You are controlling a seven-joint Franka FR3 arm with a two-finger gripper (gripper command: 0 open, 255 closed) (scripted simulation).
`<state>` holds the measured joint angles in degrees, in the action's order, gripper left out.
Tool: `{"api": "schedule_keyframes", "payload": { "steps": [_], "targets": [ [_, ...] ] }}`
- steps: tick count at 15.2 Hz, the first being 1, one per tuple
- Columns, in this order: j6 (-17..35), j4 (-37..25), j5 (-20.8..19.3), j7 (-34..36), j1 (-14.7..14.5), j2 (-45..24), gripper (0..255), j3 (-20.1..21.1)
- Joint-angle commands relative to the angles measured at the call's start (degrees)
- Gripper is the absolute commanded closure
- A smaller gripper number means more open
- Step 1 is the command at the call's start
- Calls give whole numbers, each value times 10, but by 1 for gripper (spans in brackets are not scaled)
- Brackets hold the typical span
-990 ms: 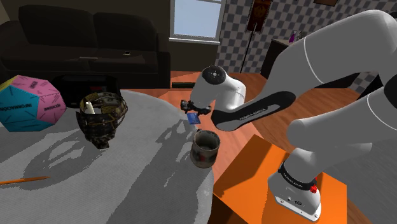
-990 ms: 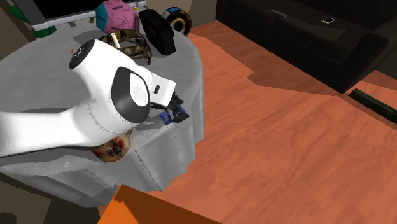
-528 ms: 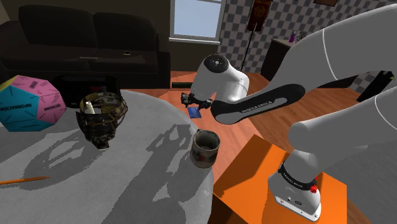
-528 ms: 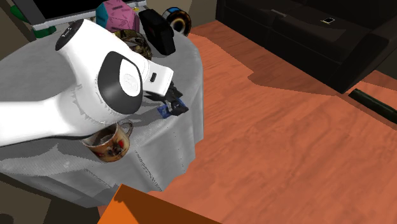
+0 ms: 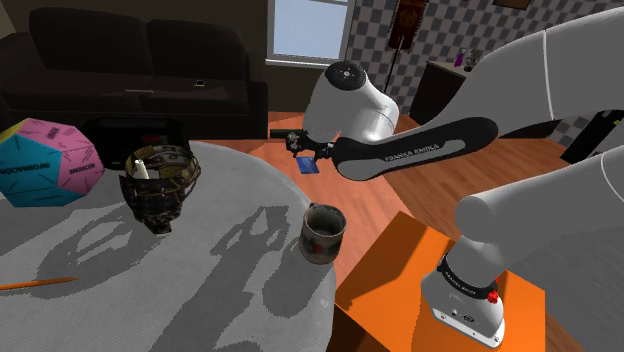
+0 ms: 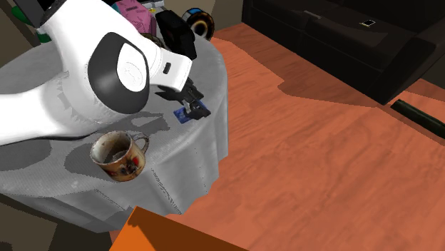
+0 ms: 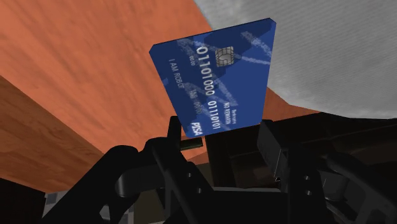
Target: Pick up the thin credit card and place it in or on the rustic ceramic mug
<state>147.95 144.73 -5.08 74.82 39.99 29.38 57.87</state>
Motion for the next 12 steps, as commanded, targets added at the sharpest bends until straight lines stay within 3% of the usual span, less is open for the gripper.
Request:
{"api": "schedule_keyframes", "payload": {
  "steps": [1,12],
  "targets": [
    [-16,-9,6,-11,-11,5,255,-14],
    [-99,-59,29,-58,-51,33,255,-76]
  ]
}}
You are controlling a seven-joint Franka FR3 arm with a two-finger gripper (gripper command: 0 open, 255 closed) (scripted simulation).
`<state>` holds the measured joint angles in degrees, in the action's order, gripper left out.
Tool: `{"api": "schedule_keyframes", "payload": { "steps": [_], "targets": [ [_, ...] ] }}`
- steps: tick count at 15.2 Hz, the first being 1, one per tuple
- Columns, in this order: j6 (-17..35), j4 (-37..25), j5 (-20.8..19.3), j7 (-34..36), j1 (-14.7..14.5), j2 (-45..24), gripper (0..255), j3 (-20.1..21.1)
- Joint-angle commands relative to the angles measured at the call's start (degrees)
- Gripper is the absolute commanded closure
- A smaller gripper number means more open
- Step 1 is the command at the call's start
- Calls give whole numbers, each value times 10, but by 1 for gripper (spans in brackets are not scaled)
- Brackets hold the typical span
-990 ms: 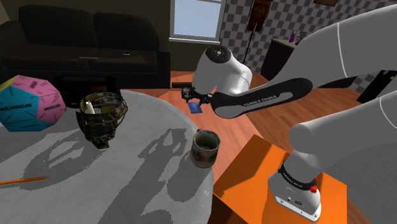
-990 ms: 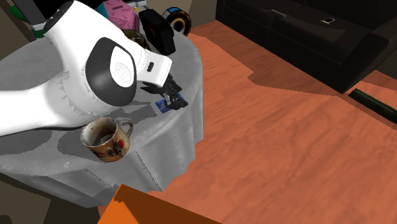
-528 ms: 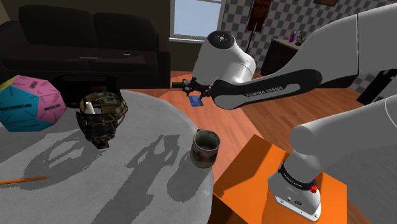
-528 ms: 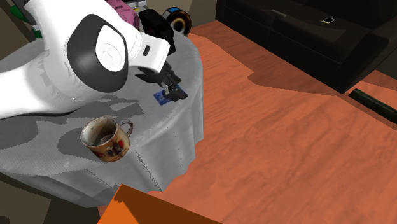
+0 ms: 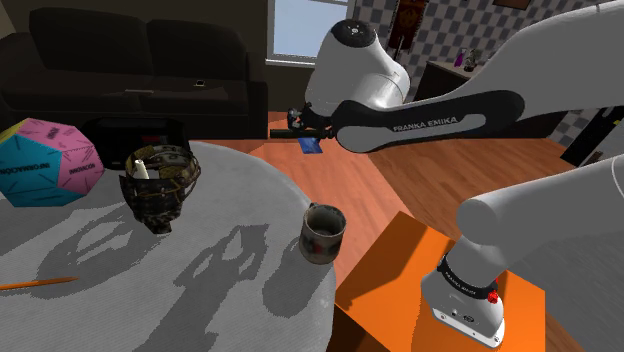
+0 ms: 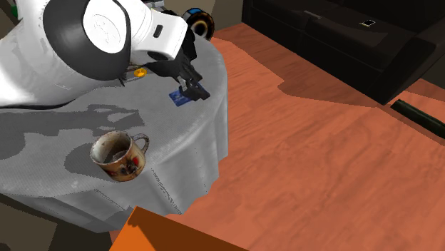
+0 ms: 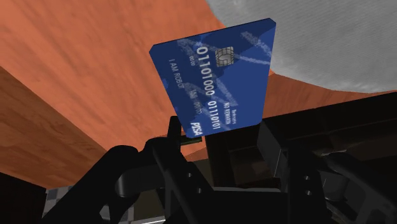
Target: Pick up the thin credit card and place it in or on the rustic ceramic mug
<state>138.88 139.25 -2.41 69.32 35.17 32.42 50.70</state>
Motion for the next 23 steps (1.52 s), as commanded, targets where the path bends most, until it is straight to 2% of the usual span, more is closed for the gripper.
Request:
{"api": "schedule_keyframes", "payload": {
  "steps": [1,9,16,23],
  "targets": [
    [-11,-7,3,-5,-4,4,255,-6],
    [-102,37,69,36,-131,121,255,-15],
    [-206,33,119,92,-220,205,255,12],
    [-157,73,120,121,-229,188,255,38]
  ]
}}
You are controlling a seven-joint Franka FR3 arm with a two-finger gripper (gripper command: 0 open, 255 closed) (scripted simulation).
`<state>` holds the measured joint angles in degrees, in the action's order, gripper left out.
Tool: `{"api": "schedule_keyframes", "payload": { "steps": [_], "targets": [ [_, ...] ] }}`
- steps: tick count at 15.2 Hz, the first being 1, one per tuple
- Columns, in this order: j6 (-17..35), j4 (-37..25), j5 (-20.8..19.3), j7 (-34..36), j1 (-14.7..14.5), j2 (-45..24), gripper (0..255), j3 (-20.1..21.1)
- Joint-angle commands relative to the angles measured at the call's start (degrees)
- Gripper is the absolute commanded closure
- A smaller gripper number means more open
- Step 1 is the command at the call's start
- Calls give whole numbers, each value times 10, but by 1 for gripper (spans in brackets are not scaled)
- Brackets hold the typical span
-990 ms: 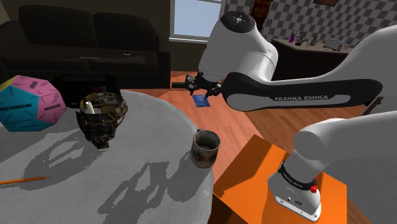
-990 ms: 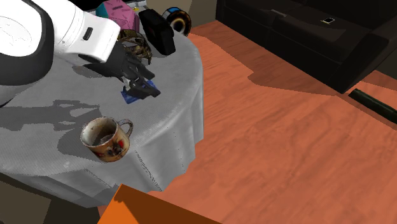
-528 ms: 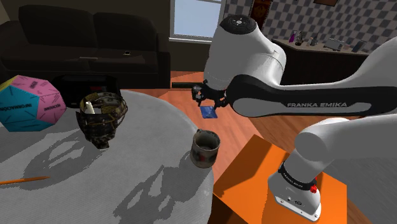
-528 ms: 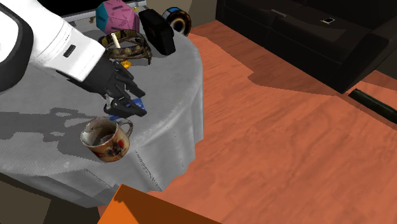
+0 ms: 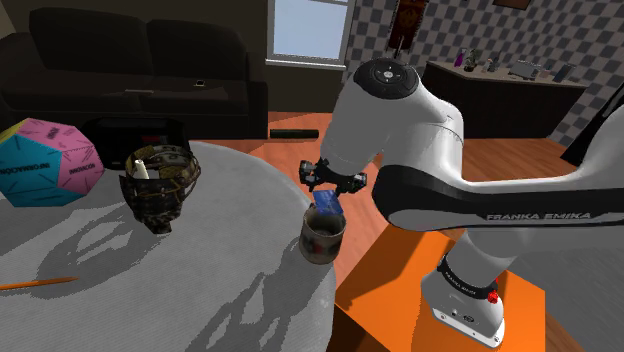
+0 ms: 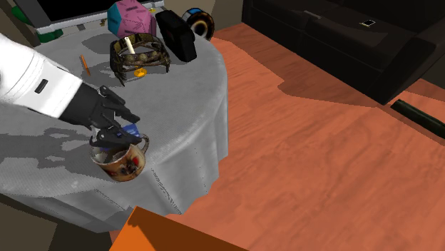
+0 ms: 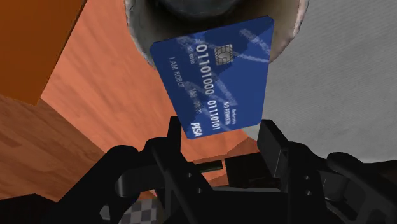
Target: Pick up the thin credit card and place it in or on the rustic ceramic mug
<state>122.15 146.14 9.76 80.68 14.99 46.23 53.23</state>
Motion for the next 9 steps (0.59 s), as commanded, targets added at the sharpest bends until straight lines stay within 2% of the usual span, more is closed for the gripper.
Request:
{"api": "schedule_keyframes", "payload": {
  "steps": [1,9],
  "targets": [
    [18,10,-5,14,-30,45,255,15],
    [71,44,-4,44,-27,22,255,50]
  ]
}}
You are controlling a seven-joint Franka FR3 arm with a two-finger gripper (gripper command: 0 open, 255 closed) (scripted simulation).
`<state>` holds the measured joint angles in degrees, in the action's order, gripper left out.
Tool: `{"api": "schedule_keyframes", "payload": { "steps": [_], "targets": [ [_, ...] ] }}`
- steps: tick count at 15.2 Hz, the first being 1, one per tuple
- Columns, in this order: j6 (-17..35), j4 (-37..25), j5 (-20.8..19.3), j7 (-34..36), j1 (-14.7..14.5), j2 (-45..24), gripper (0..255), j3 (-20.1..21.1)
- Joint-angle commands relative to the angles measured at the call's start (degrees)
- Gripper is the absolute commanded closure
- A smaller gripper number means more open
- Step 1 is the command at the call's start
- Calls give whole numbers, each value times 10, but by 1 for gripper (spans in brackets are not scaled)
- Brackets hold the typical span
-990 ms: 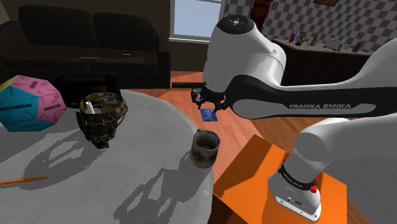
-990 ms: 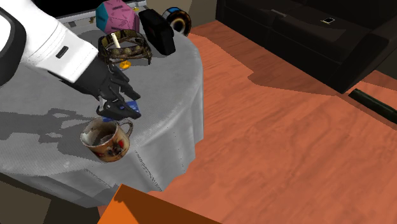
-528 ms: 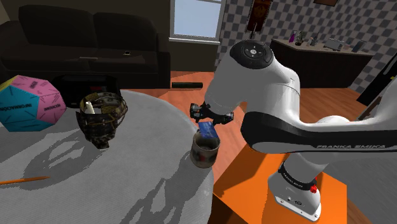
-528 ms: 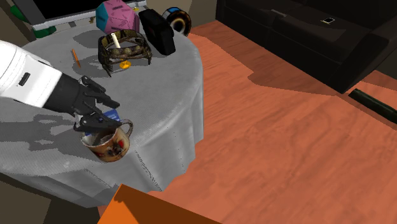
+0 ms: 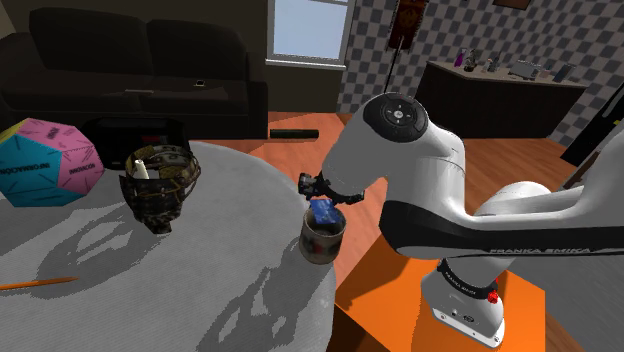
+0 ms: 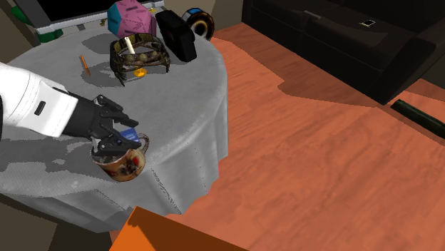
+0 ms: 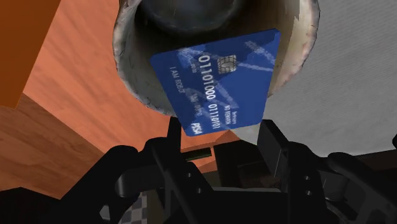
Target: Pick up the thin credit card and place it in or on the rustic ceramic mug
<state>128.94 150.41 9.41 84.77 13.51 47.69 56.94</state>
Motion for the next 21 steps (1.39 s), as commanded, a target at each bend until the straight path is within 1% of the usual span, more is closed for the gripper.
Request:
{"api": "schedule_keyframes", "payload": {
  "steps": [1,7,8,11,12,13,15,17,21],
  "targets": [
    [3,1,-1,4,-13,7,255,12],
    [3,2,-5,7,-15,5,255,10],
    [11,2,-6,7,-8,0,0,14],
    [15,1,-6,9,-4,-4,0,19],
    [14,4,-5,10,-8,-2,0,19],
    [3,2,-4,6,-15,5,0,11],
    [-43,-20,-2,3,-34,25,0,-7],
    [-83,-43,-1,-1,-47,41,0,-20],
    [-84,-43,2,-3,-45,43,0,-19]
  ]
}}
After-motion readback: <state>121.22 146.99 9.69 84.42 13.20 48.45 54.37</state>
